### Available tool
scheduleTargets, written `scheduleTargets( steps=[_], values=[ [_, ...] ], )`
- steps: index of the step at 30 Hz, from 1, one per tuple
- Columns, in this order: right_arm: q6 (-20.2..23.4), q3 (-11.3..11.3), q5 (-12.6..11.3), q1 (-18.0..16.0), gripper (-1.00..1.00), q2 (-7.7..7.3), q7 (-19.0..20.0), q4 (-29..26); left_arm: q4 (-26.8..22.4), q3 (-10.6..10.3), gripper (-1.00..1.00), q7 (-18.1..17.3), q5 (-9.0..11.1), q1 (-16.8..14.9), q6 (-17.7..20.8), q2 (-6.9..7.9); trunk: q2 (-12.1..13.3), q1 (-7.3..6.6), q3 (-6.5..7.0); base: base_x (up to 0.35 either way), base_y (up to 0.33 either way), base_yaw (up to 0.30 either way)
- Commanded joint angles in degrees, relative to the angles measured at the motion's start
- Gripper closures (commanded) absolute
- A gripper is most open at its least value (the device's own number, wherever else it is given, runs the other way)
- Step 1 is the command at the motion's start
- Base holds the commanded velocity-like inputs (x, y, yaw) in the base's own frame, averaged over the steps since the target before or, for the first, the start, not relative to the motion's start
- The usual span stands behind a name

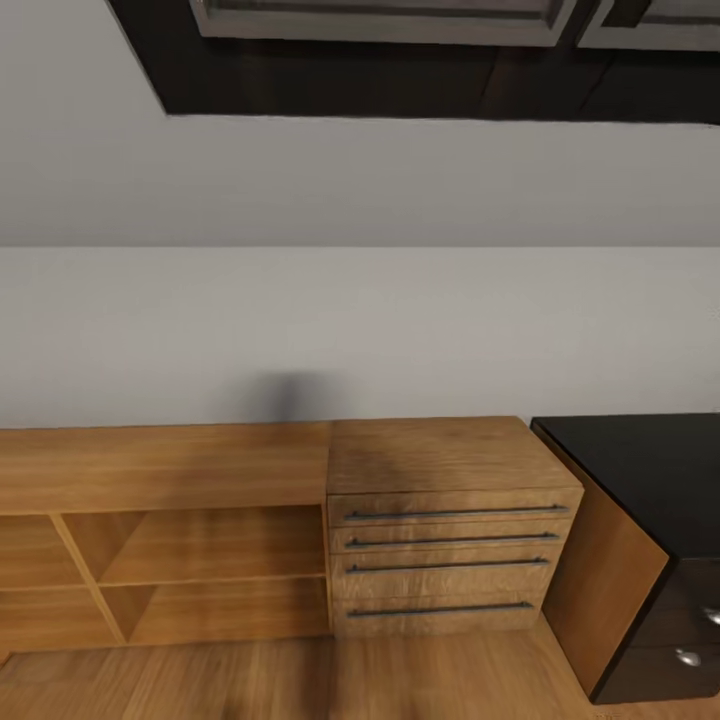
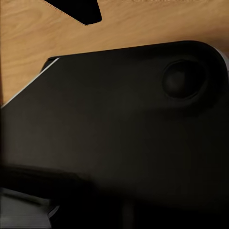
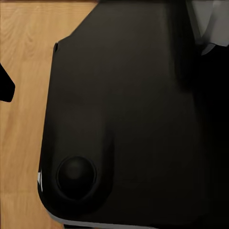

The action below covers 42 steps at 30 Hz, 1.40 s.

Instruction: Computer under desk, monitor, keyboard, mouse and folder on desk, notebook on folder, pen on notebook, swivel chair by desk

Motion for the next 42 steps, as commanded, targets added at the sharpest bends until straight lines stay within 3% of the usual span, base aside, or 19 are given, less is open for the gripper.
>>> scheduleTargets(
  steps=[1,8,19,42],
  values=[
    [-0.16,0.0,0.0,0.0,-1.0,0.0,0.04,0.0,-0.04,0.01,-1.0,-0.02,-0.01,0.0,-0.02,0.0,0.39,-0.23,0.13,0.0,0.0,-0.238],
    [-0.63,-0.01,0.01,0.01,-1.0,0.0,0.04,-0.01,-0.04,0.02,-1.0,-0.02,0.1,0.0,-0.05,0.0,3.19,-1.77,1.39,0.0,0.0,-0.26],
    [-4.95,-0.21,-0.36,-0.02,-1.0,-0.01,-0.03,0.08,-0.04,0.02,-1.0,-0.02,0.17,0.0,-0.05,-0.05,7.61,-4.18,3.03,0.0,0.0,-0.24],
    [-5.18,-0.52,-0.52,-0.03,-1.0,-0.01,0.04,0.09,-0.04,0.11,-1.0,0.06,0.17,0.0,-0.05,-0.07,16.83,-9.23,6.02,0.0,0.0,-0.119]
  ],
)
